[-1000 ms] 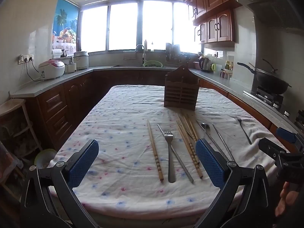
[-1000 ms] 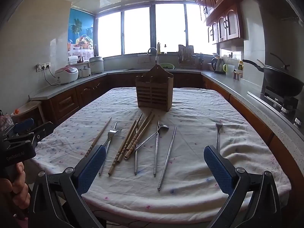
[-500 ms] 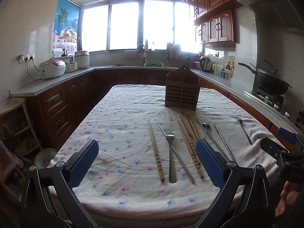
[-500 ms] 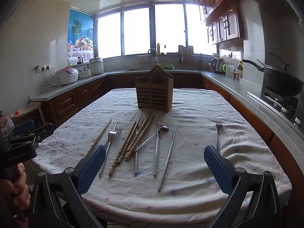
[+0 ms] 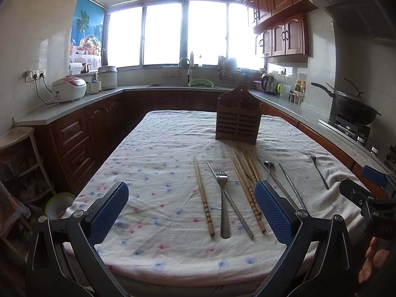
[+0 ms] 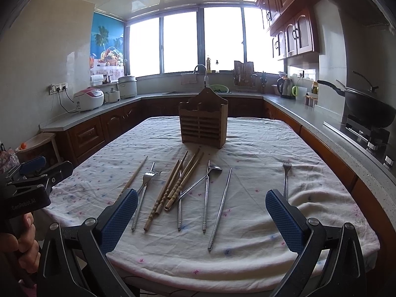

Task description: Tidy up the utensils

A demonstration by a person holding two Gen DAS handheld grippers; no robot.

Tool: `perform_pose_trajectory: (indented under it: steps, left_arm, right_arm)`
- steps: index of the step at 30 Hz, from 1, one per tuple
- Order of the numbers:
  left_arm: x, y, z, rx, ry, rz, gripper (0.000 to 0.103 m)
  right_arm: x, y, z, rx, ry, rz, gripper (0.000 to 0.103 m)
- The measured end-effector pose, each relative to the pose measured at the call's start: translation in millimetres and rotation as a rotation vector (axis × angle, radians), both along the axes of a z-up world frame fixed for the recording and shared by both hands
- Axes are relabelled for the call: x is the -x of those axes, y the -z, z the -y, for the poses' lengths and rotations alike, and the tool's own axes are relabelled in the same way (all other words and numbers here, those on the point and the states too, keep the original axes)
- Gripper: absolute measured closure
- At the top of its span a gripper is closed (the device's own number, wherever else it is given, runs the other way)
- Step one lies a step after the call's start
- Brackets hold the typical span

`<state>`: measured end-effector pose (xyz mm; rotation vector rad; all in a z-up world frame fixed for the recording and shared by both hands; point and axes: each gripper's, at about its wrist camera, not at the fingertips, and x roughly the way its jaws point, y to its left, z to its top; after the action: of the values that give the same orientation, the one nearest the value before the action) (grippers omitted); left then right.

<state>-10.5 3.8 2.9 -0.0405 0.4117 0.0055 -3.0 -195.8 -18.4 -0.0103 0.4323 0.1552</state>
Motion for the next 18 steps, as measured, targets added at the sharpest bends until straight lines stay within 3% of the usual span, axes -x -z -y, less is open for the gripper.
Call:
perform_pose_trajectory:
  steps: [18]
  left_arm:
    - [1.6,-0.6,-0.3,0.001,0.007,0.003,0.0]
  right_arm:
    - [1.0,-4.1,0.2,-0.005,-0.004,0.015,0.0]
